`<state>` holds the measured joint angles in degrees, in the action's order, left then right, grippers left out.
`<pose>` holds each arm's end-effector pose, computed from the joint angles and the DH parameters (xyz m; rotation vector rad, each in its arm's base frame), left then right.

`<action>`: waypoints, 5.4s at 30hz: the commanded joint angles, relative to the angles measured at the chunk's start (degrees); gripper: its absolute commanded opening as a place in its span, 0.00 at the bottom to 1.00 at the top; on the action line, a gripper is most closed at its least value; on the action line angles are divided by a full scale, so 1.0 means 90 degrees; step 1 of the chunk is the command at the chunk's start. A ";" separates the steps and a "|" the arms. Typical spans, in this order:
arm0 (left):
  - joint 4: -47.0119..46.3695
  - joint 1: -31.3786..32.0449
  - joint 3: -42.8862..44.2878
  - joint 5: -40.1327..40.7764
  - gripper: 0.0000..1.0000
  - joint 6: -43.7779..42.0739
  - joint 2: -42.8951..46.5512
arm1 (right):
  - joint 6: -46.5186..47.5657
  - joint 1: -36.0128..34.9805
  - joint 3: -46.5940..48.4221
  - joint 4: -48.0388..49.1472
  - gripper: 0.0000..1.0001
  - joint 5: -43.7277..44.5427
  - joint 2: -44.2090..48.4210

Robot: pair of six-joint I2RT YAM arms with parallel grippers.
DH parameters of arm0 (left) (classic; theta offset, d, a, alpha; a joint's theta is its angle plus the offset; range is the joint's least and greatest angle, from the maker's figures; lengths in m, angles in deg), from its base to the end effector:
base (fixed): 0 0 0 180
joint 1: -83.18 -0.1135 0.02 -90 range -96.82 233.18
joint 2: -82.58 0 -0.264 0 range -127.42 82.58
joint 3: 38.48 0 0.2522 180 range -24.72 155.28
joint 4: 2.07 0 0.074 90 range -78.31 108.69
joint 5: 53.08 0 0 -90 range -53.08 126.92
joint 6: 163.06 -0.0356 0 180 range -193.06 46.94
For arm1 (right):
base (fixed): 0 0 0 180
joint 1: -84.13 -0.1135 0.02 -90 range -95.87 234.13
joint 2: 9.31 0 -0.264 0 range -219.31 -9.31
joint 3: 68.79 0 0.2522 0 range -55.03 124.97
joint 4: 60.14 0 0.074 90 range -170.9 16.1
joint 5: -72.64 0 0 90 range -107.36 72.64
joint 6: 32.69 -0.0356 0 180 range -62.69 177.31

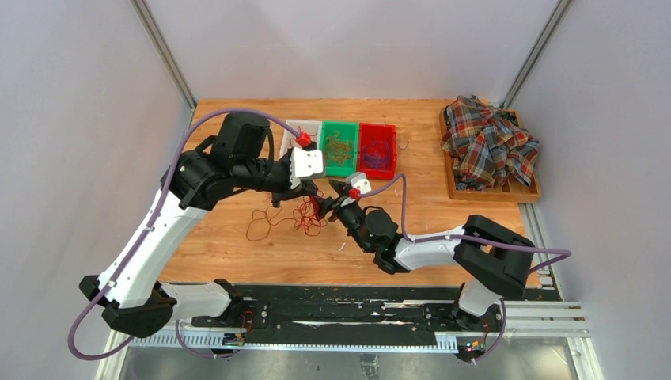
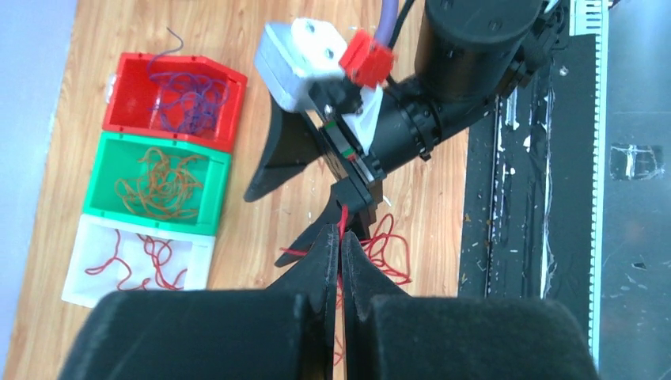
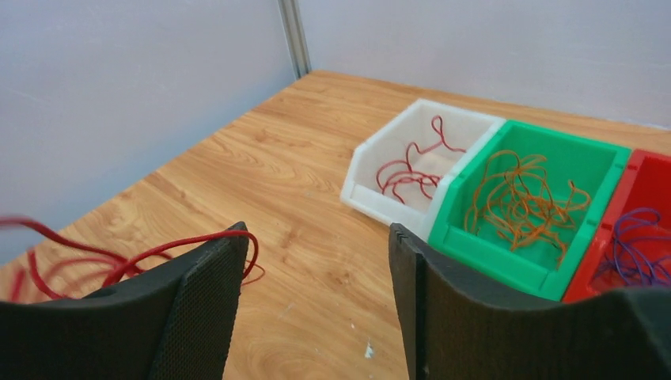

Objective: Untangle the cables

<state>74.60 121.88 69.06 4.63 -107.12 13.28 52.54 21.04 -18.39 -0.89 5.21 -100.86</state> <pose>0.1491 -0.1438 0.4519 1.5389 1.5747 -0.6734 0.1564 0.2779 0.2447 -0.3140 1.2806 0.7680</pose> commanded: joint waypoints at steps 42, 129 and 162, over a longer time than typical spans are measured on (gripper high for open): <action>0.0470 -0.0218 0.0779 0.3118 0.00 -0.3000 0.0940 | -0.1186 0.1014 -0.1219 -0.1473 0.65 -0.1283 0.2262; 0.0312 -0.0176 0.3660 0.2127 0.01 -0.2459 -0.0040 | 0.0383 -0.0031 -0.0135 -0.1579 0.32 0.0132 -0.0618; -0.5321 -0.0183 0.2401 0.4203 0.01 -0.3880 -0.0485 | -0.0090 -0.0021 -0.1005 -0.0743 0.50 0.1462 -0.0400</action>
<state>31.96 120.15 92.97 41.24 -141.55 9.87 51.33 21.46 -25.95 -11.90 14.28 -106.98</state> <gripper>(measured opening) 0.015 0.486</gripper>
